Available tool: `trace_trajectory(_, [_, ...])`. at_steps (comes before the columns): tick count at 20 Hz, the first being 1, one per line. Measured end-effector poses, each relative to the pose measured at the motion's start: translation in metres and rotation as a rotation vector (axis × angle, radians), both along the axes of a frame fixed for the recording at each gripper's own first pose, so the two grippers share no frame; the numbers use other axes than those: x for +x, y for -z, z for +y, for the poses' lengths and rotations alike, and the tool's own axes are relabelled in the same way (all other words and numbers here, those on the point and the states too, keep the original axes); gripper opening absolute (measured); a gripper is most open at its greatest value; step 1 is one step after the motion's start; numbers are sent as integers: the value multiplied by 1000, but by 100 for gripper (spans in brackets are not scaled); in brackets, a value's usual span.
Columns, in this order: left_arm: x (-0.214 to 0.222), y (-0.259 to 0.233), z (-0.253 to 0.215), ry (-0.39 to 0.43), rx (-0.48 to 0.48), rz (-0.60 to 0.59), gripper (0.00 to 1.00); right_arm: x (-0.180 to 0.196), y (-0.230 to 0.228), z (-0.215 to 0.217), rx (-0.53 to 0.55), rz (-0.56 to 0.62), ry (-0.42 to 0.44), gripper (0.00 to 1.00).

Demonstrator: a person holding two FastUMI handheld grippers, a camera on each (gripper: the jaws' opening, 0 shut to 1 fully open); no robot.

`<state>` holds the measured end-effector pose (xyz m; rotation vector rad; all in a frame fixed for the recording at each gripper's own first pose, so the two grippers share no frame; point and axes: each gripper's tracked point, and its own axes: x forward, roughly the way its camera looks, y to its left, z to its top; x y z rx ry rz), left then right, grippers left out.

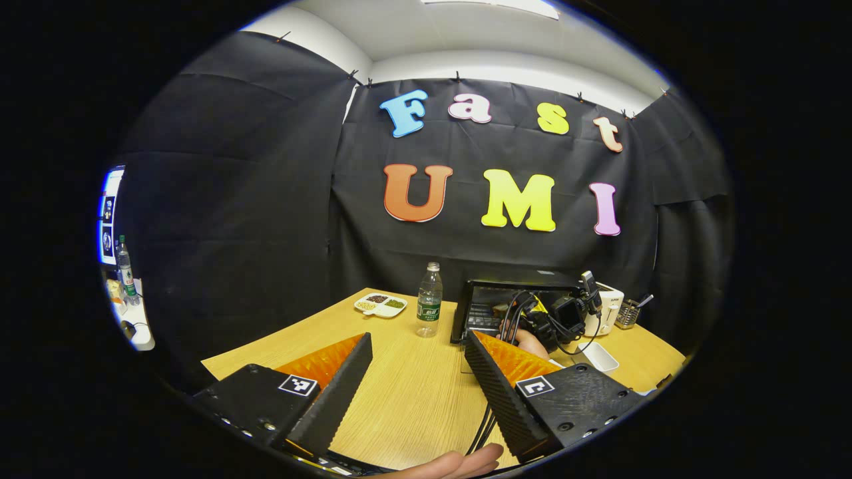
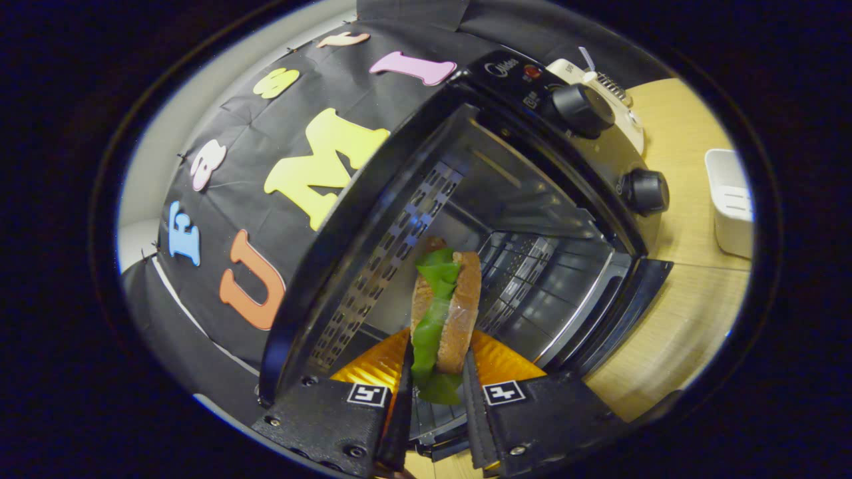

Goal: Open the electric oven with the left hand, put the food in, and close the electric oven.

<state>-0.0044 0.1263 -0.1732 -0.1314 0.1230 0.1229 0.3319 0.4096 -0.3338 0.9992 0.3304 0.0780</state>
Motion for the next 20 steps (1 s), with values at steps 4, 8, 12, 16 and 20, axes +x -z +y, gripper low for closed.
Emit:
trace_trajectory(4, [1,0,-1,5,-7,-3,92,-2,2,4,-96,7,-20,41])
trace_trajectory(8, [0,7,-1,4,-9,23,93,-2,2,9,-250,5,-50,82])
trace_trajectory(12, [-2,9,-3,7,-24,32,93,-5,0,10,-381,13,-88,82])
trace_trajectory(16, [-6,9,-3,7,-12,37,93,-6,5,7,-605,46,-175,75])
trace_trajectory(20, [-8,8,0,2,-13,32,93,-12,9,9,-836,78,-306,94])
